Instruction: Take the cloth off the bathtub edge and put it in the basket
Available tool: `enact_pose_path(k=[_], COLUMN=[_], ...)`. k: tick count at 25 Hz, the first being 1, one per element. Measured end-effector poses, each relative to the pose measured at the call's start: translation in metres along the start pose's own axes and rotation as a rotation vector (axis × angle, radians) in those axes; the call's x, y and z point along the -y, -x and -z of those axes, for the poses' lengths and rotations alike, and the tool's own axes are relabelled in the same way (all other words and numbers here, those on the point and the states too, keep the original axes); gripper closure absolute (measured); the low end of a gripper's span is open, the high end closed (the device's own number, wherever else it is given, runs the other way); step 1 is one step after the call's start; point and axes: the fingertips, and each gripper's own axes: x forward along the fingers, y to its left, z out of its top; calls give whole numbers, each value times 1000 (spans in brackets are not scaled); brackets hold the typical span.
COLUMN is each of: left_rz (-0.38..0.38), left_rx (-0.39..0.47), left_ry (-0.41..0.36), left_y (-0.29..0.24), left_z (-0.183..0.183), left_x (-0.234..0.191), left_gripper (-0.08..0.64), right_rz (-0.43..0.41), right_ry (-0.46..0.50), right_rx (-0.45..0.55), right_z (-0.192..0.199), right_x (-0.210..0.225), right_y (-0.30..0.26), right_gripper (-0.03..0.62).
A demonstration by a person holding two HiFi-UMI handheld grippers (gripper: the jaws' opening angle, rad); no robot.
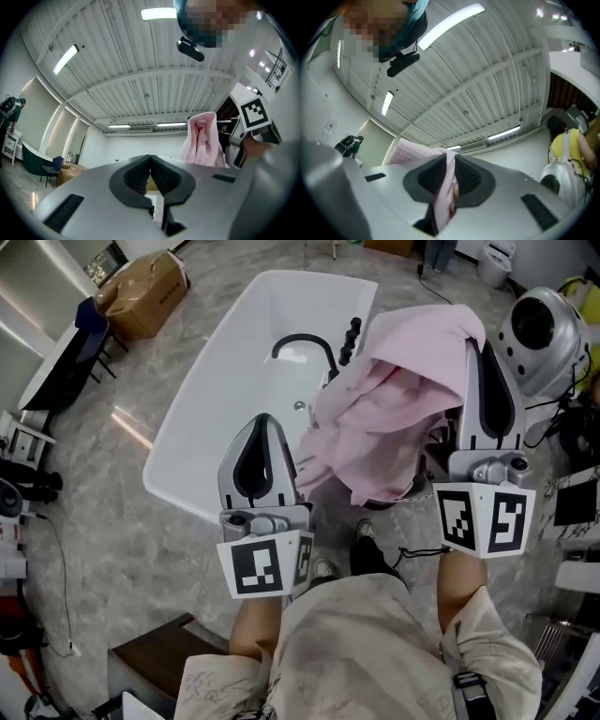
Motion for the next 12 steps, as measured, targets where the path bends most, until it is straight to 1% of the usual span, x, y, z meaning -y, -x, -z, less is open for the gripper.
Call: enact_pose_path(k=[9,12], left_rz=[163,207], left_rx=[8,1], left_ry=[45,59], left_y=[-49,-65], left_z=[9,21], left_x=[70,96], left_gripper=[557,557], right_rz=[165,198], right_ry=[107,130], right_rx=[25,16], right_z=[-23,-20], right_x=[86,114], right_y=[13,20], right_gripper=[551,551])
